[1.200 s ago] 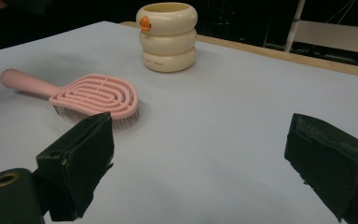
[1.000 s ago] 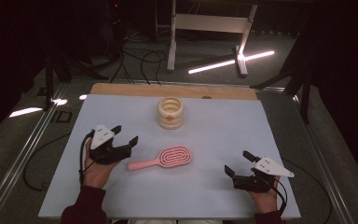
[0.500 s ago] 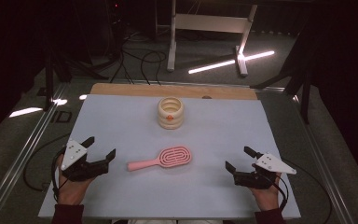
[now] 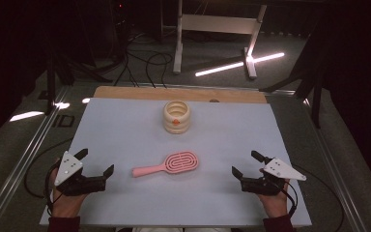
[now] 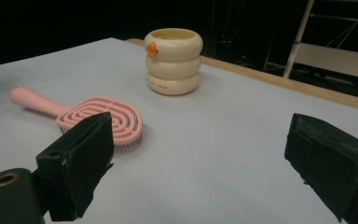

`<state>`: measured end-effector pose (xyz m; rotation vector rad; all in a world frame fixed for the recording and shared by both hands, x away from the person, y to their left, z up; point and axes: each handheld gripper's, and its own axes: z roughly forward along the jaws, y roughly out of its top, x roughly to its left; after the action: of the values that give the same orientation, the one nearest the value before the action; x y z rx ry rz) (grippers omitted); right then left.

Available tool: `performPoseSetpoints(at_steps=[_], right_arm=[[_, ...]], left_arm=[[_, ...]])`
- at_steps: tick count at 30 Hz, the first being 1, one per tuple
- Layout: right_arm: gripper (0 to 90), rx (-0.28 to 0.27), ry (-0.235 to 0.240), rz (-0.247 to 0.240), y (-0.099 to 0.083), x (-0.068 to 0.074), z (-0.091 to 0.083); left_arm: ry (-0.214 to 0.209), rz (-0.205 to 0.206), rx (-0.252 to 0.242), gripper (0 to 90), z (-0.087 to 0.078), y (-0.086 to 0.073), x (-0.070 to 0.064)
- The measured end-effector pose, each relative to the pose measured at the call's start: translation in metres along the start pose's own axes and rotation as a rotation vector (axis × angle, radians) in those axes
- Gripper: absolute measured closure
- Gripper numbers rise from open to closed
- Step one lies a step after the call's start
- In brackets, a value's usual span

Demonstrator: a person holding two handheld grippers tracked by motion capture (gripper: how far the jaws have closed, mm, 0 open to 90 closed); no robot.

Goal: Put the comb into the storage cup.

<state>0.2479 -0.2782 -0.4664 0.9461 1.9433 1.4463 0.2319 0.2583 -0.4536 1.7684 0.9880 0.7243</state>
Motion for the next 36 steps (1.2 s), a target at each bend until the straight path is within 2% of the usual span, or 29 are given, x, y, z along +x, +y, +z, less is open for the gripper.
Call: performPoseSetpoints(at_steps=[4,10,14,23,33,36], right_arm=[[8.0,-0.001,0.001,-0.004,-0.002,0.001,0.0],[8.0,0.013,0.005,-0.004,-0.005,0.001,0.002],[8.0,0.013,0.004,0.002,-0.006,0.0,0.001],[8.0,0.009,-0.009,0.009,-0.007,-0.001,-0.002],[8.0,0.014,-0.006,0.013,-0.008,0.0,-0.001],[8.0,0.013,-0.01,0.016,-0.009,-0.002,-0.001]], left_arm=[[-0.028,-0.004,-0.004,0.0,-0.002,-0.002,0.004],[-0.018,-0.013,-0.012,0.0,-0.006,-0.001,0.008],[-0.029,-0.025,-0.004,0.0,-0.006,-0.001,0.008],[-0.048,0.013,0.033,0.0,0.001,0.013,0.004],[-0.101,0.062,0.08,0.0,0.02,0.032,-0.004],[-0.125,0.106,0.105,0.0,0.032,0.042,-0.011]])
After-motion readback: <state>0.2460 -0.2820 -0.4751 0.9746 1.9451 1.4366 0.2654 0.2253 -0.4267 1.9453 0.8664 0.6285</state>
